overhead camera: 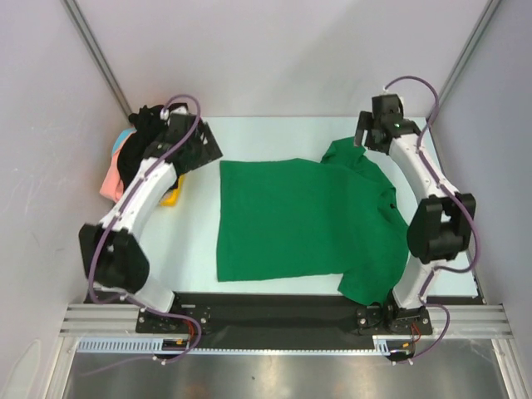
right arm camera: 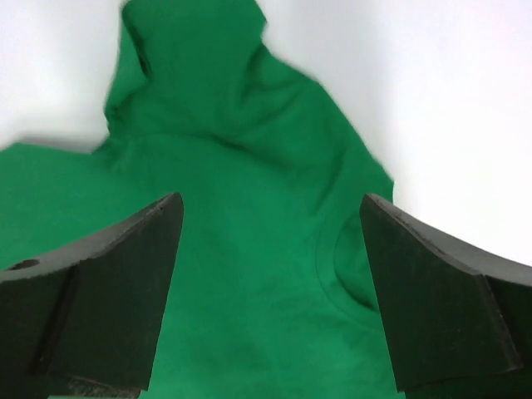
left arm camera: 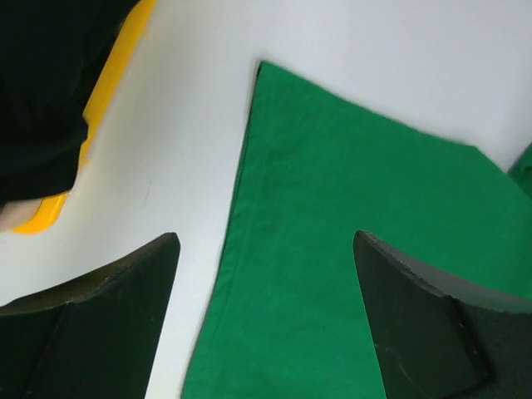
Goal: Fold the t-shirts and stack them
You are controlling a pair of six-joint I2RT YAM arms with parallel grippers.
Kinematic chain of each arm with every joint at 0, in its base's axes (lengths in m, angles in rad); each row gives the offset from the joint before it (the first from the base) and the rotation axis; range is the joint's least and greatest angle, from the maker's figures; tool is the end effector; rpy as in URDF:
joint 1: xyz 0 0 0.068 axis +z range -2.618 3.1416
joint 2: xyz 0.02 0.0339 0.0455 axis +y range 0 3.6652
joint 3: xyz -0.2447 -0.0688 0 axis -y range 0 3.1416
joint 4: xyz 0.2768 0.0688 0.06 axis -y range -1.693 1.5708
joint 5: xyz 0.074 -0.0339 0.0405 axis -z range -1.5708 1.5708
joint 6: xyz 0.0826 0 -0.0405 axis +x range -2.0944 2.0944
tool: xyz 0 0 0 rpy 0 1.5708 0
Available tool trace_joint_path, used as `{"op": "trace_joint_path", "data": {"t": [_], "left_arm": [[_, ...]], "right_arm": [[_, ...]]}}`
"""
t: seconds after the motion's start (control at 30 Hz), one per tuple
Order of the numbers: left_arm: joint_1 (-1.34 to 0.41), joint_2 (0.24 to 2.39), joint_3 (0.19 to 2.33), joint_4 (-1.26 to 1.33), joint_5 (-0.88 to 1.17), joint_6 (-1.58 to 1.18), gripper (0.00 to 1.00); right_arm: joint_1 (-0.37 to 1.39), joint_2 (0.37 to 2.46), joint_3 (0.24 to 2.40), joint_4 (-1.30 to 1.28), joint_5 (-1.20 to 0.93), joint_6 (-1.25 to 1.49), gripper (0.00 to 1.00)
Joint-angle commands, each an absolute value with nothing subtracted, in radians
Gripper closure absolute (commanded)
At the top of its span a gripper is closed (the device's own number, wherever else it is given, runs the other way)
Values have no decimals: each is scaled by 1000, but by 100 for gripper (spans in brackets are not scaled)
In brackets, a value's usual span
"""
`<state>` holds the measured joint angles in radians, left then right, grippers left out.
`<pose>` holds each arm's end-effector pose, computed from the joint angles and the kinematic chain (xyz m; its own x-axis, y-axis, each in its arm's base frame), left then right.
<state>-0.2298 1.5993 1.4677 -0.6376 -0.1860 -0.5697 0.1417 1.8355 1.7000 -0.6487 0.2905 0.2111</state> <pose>0.4132 -0.0810 0.2733 -0.6213 -0.3991 -0.6744 -0.2857 0.9167 -0.2792 0.4734 0.0436 0.2636 -0.6700 0.1072 -0.7346 0.2105 0.9763 -0.0495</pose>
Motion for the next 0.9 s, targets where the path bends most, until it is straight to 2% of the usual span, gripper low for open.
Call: {"op": "trace_joint_path", "data": {"t": [0.0, 0.13, 0.3, 0.63, 0.87], "left_arm": [[-230, 1536, 1287, -534, -170, -549, 9], [-247, 1519, 1114, -430, -115, -549, 11], [-296, 1598, 1043, -342, -86, -568, 12], [-313, 1903, 1236, -374, -94, -569, 15], [-301, 2092, 1420, -420, -98, -563, 16]], "right_arm": [[123, 1777, 1545, -588, 216, 282, 8], [95, 1735, 1411, -555, 129, 299, 9], [95, 1785, 1364, -545, 87, 307, 11], [95, 2126, 1569, -595, 83, 307, 14], [78, 2321, 1793, -643, 78, 301, 15]]}}
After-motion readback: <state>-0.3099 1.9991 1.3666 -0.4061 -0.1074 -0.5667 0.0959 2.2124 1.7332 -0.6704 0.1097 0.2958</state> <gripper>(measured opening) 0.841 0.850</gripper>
